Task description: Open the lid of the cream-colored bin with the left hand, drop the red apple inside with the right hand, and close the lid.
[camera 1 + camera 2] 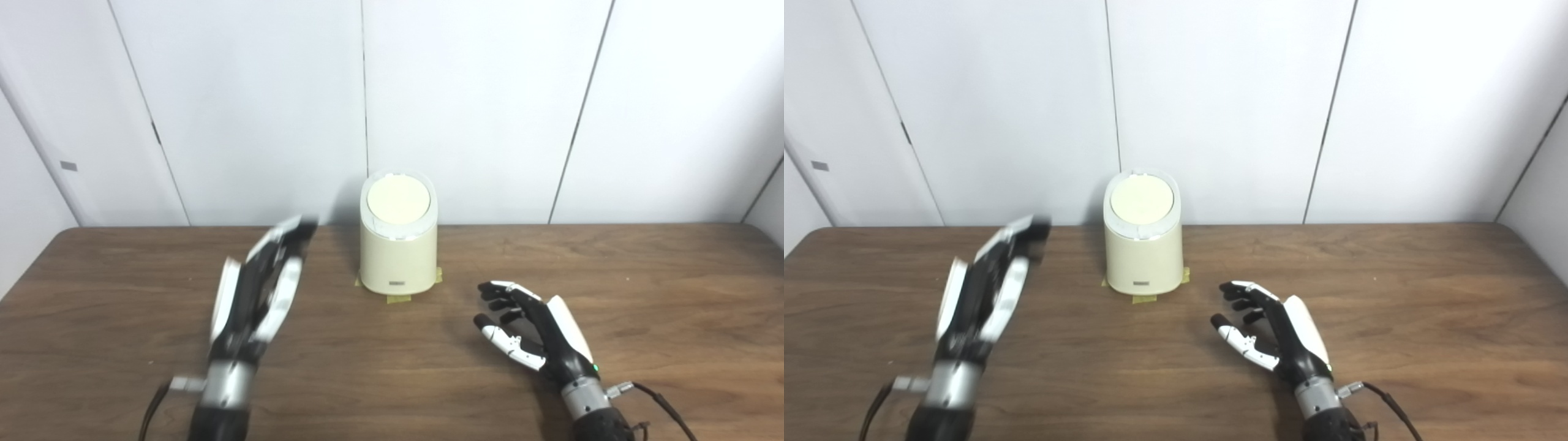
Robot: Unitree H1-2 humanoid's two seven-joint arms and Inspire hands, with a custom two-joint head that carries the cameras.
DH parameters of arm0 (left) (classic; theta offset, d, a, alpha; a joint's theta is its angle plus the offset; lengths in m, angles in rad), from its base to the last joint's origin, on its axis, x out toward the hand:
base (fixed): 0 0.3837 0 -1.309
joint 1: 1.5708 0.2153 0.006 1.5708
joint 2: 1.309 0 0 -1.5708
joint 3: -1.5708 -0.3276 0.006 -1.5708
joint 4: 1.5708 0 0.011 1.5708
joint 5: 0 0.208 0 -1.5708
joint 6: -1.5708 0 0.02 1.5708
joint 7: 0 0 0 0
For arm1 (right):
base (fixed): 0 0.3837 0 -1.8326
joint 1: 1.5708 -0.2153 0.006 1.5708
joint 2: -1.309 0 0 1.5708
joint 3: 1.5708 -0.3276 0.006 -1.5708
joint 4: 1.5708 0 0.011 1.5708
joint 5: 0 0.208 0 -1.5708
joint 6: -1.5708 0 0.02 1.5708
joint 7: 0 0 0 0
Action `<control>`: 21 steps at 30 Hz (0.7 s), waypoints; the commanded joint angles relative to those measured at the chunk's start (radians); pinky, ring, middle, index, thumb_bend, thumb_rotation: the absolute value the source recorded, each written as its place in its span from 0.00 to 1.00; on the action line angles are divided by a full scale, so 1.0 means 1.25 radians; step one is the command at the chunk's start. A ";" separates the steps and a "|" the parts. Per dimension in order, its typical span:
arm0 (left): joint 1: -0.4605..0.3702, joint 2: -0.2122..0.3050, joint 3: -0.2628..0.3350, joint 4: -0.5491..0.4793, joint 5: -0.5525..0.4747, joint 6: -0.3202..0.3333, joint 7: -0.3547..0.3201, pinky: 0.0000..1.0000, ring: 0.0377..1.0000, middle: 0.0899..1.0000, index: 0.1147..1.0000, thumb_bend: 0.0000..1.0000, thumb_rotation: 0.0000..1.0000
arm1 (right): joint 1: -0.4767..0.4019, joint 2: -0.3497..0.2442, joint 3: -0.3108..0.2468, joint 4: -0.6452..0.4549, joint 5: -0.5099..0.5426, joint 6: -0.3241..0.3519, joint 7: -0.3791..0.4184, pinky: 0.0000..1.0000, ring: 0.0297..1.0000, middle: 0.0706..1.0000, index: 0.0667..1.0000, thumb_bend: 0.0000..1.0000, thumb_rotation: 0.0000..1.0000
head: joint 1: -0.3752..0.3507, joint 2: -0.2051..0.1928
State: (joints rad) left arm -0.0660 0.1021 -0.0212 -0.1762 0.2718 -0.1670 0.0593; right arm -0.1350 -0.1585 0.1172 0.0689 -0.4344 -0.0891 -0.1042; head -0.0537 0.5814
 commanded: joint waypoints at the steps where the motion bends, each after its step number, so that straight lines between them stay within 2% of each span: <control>1: -0.021 -0.001 0.002 -0.006 -0.021 -0.038 0.001 0.69 0.77 0.76 0.73 0.17 0.70 | -0.009 0.008 -0.017 -0.004 0.013 -0.045 -0.034 0.58 0.68 0.70 0.71 0.23 0.42 | -0.001 0.001; 3: -0.002 0.001 0.004 0.012 -0.037 -0.053 0.002 0.70 0.77 0.77 0.74 0.17 0.62 | -0.005 0.014 -0.029 -0.010 0.018 -0.054 -0.051 0.56 0.67 0.68 0.68 0.23 0.34 | -0.002 0.005; 6: 0.008 0.007 0.007 0.047 -0.038 -0.078 0.009 0.69 0.77 0.77 0.73 0.19 0.48 | -0.001 0.022 -0.041 -0.019 0.022 -0.061 -0.065 0.54 0.64 0.66 0.66 0.25 0.28 | -0.005 0.010; 11: 0.011 -0.003 0.009 0.101 -0.026 -0.094 0.024 0.62 0.71 0.72 0.70 0.21 0.22 | 0.005 0.021 -0.048 -0.035 0.014 -0.052 -0.069 0.53 0.62 0.64 0.65 0.27 0.36 | -0.007 0.018; 15: 0.010 -0.005 0.006 0.125 -0.018 -0.089 0.026 0.61 0.70 0.71 0.69 0.21 0.27 | 0.006 0.021 -0.054 -0.033 0.025 -0.049 -0.065 0.54 0.63 0.65 0.65 0.28 0.33 | -0.006 0.023; 21: 0.006 -0.001 0.003 0.150 -0.006 -0.073 0.028 0.61 0.70 0.71 0.69 0.21 0.25 | 0.002 0.023 -0.057 -0.010 0.041 -0.085 -0.072 0.53 0.61 0.64 0.62 0.28 0.23 | -0.008 0.028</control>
State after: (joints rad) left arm -0.0485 0.1038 -0.0137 -0.0358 0.2369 -0.2468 0.0774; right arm -0.1118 -0.1308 0.0506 0.0531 -0.3879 -0.1389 -0.1726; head -0.0629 0.6151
